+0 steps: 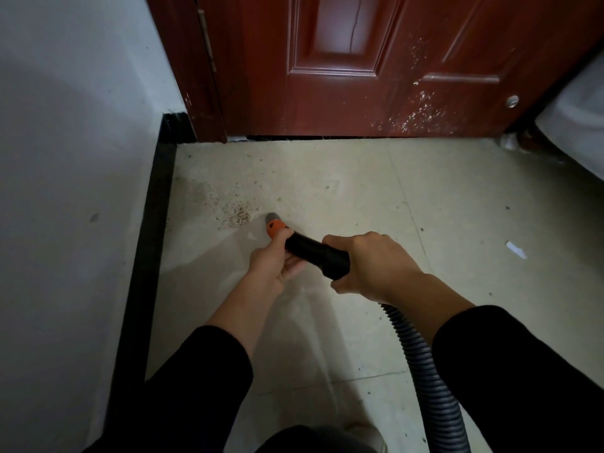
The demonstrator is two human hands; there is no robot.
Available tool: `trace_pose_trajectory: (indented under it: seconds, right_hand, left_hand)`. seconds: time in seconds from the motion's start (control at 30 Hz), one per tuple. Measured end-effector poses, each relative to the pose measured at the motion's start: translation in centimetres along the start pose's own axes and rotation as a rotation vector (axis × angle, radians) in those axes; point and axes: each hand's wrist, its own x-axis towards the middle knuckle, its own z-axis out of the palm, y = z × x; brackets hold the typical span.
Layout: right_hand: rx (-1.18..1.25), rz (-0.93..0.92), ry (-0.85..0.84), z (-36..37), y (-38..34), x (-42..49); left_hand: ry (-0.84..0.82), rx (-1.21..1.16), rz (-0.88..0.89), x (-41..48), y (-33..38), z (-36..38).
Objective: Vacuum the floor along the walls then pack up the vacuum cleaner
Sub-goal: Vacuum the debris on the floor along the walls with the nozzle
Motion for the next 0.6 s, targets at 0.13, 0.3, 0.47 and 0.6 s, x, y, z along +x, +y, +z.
trace_pose_trajectory:
  seconds: [0.13, 0.3, 0.47, 0.6]
  right_hand:
    - [-0.018, -0.008, 0.005, -0.4, 0.3, 0.5]
    - [-0.024, -0.017, 0.006, -0.6, 0.3, 1.2]
    - [-0.022, -0.047, -0.001, -0.6, -0.8, 2.0]
    - [-0.018, -0.083, -0.013, -0.5, -1.9, 2.4]
  left_hand:
    - [0.000, 0.006, 0.001, 0.3, 0.2, 0.5]
    - [0.006, 0.001, 0.007, 0.8, 0.7, 0.3]
    - [0.017, -0.028, 0.022, 0.8, 1.3, -0.8]
    - [0.032, -0.028, 0.031, 0.8, 1.7, -2.1]
